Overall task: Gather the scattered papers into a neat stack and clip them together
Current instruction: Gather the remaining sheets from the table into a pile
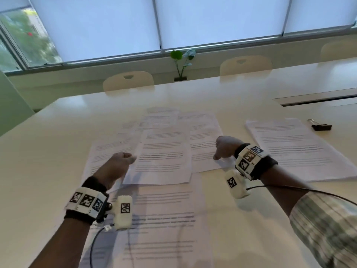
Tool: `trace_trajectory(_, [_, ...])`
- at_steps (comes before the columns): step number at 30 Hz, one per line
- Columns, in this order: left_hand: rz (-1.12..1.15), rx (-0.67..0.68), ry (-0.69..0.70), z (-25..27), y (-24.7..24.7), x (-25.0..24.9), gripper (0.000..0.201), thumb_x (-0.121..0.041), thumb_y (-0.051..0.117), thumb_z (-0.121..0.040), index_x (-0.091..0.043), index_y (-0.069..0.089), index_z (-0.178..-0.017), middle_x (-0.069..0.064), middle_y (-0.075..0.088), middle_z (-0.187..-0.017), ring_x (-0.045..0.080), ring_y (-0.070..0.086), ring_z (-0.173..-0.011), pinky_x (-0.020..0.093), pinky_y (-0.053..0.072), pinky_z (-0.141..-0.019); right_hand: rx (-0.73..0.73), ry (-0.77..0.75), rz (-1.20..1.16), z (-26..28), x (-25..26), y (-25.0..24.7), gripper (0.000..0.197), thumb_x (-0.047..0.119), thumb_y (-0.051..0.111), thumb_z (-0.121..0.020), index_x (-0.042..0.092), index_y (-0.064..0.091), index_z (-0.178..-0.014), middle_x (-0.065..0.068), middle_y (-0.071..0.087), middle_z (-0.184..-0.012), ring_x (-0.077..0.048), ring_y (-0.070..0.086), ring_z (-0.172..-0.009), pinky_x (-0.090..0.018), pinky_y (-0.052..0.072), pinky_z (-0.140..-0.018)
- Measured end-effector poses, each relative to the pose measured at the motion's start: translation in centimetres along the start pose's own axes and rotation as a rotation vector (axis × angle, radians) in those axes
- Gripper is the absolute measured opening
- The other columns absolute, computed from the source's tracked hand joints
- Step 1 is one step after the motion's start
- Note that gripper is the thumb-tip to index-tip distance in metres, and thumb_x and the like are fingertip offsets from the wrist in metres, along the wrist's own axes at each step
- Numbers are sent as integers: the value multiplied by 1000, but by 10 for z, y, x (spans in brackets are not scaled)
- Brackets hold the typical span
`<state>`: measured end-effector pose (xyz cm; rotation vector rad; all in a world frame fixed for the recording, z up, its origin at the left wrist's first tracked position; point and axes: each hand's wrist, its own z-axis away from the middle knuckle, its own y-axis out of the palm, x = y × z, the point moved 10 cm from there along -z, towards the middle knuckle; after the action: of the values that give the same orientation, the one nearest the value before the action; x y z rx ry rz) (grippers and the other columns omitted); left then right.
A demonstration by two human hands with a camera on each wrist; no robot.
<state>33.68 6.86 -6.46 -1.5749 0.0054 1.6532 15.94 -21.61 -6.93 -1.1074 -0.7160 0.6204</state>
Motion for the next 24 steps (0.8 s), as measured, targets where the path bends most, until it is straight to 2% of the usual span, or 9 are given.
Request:
trace_trajectory(4, [-204,147,18,-12,15,12,40,-33,56,-95,-6,58,-125,9,61,-121,29,56,-112,39,42,-96,-69,13,-45,0,33,7,26,27,71,-85,6,68,-99,-10,65,-97,-22,55,-85,-27,42,-71])
trace_trajectory(7, [-286,228,83,-13,25,8,36,-35,55,-93,-12,58,-120,7,63,-123,27,57,-112,45,43,-102,-137,112,-169,0,39,7,48,48,58,-92,4,61,-112,-12,63,-111,-29,58,-101,-32,45,-80])
trace_trajectory(9, [-296,255,103,-11,26,7,36,-33,54,-94,-13,56,-123,5,62,-126,26,56,-115,47,41,-105,-130,184,-73,-1,43,14,68,66,48,-89,4,59,-115,-15,61,-121,-33,53,-114,-39,42,-91])
trace_trajectory(11, [-296,278,116,-10,26,9,33,-30,54,-96,-12,55,-124,4,61,-127,25,55,-117,47,40,-106,-116,237,1,-4,48,22,79,74,49,-83,4,57,-119,-18,57,-128,-36,46,-120,-44,37,-96])
trace_trajectory(13, [-284,305,125,-10,26,10,33,-30,55,-96,-13,55,-125,5,61,-130,24,55,-117,47,40,-106,-116,280,-25,-5,52,26,78,69,59,-80,4,55,-123,-18,55,-132,-37,44,-122,-45,37,-100])
trace_trajectory(16, [-281,319,100,-10,26,14,53,-32,55,-95,-12,43,-142,8,50,-145,26,47,-131,46,34,-113,-138,350,-168,-3,48,23,69,57,72,-77,7,57,-122,-13,60,-131,-33,53,-122,-42,44,-102])
trace_trajectory(19, [-259,338,97,-9,27,13,59,-32,56,-95,-11,37,-147,8,44,-150,26,41,-136,46,31,-115,-213,390,-374,2,39,19,51,34,78,-78,3,63,-116,-15,65,-123,-32,61,-113,-36,52,-92])
trace_trajectory(21, [-207,349,91,-7,26,12,57,-29,56,-95,-10,39,-146,6,46,-148,26,43,-135,46,32,-114,-298,428,-502,10,30,13,42,21,76,-78,0,64,-112,-19,66,-119,-35,63,-109,-37,54,-87])
trace_trajectory(24, [-111,374,65,-6,22,14,54,-26,58,-94,-9,42,-143,7,52,-142,26,48,-129,46,35,-113,-397,474,-538,24,17,4,36,18,76,-78,-3,66,-106,-23,68,-114,-37,64,-104,-36,54,-82])
